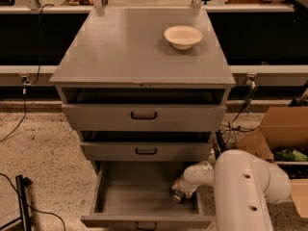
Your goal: Pick redbull can from bottom drawer and place on counter
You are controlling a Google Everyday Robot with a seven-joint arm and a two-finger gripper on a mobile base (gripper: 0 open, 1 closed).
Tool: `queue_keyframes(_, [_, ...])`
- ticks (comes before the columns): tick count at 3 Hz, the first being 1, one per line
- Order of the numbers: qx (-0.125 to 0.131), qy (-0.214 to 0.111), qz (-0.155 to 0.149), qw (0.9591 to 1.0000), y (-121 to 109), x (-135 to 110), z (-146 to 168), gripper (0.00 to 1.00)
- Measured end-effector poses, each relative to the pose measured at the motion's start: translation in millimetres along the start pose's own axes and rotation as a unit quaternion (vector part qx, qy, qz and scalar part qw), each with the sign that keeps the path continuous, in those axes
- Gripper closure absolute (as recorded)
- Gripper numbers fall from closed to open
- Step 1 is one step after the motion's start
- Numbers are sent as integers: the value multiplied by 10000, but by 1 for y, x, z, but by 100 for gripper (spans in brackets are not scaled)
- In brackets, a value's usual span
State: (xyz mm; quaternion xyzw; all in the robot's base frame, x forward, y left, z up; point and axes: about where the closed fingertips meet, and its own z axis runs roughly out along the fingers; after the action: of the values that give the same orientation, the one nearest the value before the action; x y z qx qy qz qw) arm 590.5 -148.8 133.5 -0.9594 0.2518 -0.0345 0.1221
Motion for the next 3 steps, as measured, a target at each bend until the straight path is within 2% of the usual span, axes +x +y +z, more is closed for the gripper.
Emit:
queue_keyframes(1, [25, -42, -1, 10000, -2, -4, 11, 51])
queue_keyframes(2, [-68, -10, -21, 10000, -1, -5, 20, 70])
queue_keyframes(3, [-20, 74, -25, 10000, -3, -4, 17, 94])
